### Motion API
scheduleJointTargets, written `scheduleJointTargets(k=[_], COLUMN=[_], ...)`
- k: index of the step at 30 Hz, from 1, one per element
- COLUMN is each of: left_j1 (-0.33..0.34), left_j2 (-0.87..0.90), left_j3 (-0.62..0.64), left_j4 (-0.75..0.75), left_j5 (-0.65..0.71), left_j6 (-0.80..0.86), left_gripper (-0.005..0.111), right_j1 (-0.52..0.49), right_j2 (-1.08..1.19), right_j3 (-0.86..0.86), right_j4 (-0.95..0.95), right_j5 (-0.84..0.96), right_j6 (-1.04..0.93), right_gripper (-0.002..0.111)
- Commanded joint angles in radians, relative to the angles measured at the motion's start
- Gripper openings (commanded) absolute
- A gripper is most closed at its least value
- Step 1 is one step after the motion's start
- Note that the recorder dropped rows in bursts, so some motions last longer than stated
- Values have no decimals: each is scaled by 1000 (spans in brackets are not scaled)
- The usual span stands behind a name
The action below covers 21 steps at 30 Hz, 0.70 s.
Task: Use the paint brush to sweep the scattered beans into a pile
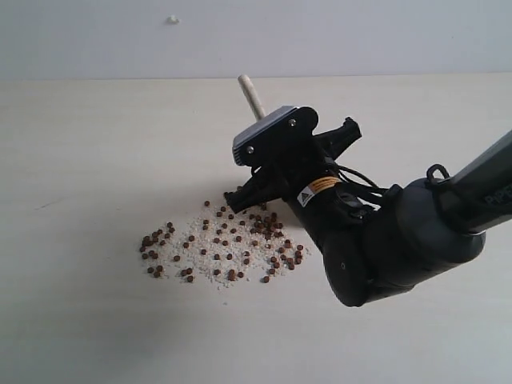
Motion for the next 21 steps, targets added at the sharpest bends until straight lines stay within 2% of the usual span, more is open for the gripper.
scheduleJointTargets(k=[1, 7, 12, 14, 15, 18, 19, 20, 21], left_j1=[-6, -6, -8, -22, -33, -39, -42, -42, -42], left_j2=[-5, -5, -5, -5, -5, -5, -5, -5, -5], left_j3=[2, 2, 2, 2, 2, 2, 2, 2, 2], left_j4=[1, 1, 1, 1, 1, 1, 1, 1, 1], left_j5=[-4, -4, -4, -4, -4, -4, -4, -4, -4], left_j6=[-3, -3, -3, -3, -3, -3, -3, -3, -3], left_gripper=[0, 0, 0, 0, 0, 0, 0, 0, 0], right_j1=[2, 2, 2, 2, 2, 31, 78, 113, 194], right_j2=[1, -12, -148, -231, -276, -305, -306, -298, -283], right_j3=[-4, -4, -2, -2, -2, -2, -2, -2, -2], right_j4=[-122, -128, -52, 115, 324, 607, 740, 789, 858], right_j5=[-47, -50, -29, 62, 115, 105, 72, 48, -8], right_j6=[132, 164, 70, -68, -192, -408, -487, -511, -515], right_gripper=[0, 0, 0, 0, 0, 0, 0, 0, 0])
